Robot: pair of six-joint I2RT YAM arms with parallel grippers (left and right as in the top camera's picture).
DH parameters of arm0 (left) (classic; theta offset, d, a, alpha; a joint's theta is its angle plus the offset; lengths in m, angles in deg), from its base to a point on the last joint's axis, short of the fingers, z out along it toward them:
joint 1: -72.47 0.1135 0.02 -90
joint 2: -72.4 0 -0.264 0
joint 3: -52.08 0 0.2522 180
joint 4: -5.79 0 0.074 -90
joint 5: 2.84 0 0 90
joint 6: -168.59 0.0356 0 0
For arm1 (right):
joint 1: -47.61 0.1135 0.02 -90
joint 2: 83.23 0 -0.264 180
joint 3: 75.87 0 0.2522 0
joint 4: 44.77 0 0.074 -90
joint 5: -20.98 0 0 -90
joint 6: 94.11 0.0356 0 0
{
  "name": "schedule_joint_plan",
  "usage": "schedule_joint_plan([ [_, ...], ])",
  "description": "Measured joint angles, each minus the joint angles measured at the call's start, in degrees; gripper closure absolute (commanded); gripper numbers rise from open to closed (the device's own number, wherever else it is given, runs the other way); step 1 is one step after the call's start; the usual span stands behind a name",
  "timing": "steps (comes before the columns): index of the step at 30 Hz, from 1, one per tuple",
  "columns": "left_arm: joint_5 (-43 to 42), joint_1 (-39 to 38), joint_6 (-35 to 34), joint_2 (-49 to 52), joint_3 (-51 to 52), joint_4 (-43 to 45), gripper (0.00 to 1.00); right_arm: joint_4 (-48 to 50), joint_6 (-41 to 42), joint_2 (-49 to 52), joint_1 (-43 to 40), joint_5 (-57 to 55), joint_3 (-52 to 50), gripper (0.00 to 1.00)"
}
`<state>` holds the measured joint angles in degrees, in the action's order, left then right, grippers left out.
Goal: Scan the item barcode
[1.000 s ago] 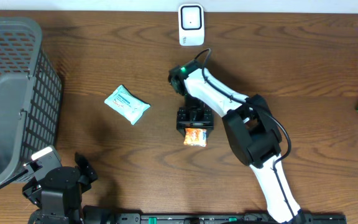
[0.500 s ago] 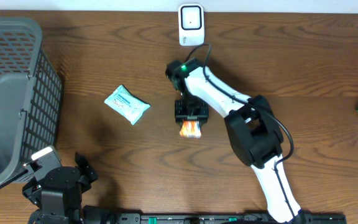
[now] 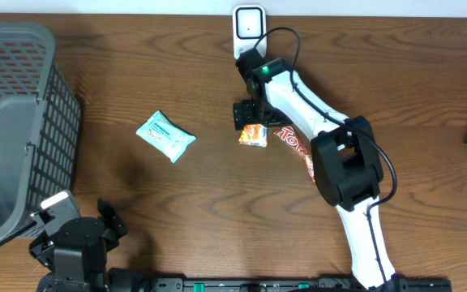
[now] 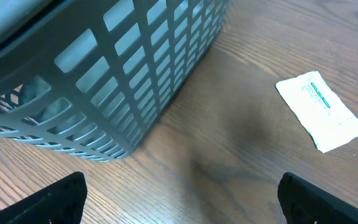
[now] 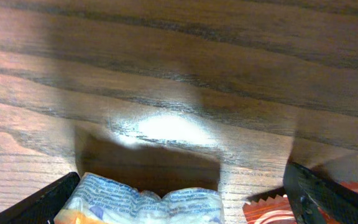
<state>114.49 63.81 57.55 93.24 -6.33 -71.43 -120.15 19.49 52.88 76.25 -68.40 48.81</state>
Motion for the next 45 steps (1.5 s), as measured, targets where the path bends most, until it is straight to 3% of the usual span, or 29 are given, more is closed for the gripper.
schedule_joint_plan([
  [21, 0.0, 0.0, 0.0, 0.0, 0.0, 0.0, 0.02, -6.4, 7.8, 0.8, 3.1, 0.0, 1.3, 0.01],
  [25, 0.0, 0.0, 0.0, 0.0, 0.0, 0.0, 0.02, -4.9, 8.8, 0.8, 3.7, 0.1, 1.3, 0.27],
  [28, 0.0, 0.0, 0.0, 0.0, 0.0, 0.0, 0.02, -3.7, 9.3, 0.9, 4.2, -0.1, 1.3, 0.35],
  [37, 0.0, 0.0, 0.0, 0.0, 0.0, 0.0, 0.02, -4.3, 9.2, 0.9, 4.2, 0.1, 1.4, 0.37],
  [45, 0.0, 0.0, 0.0, 0.0, 0.0, 0.0, 0.02, -14.7, 6.0, 1.8, 1.3, 8.4, 2.6, 0.37],
])
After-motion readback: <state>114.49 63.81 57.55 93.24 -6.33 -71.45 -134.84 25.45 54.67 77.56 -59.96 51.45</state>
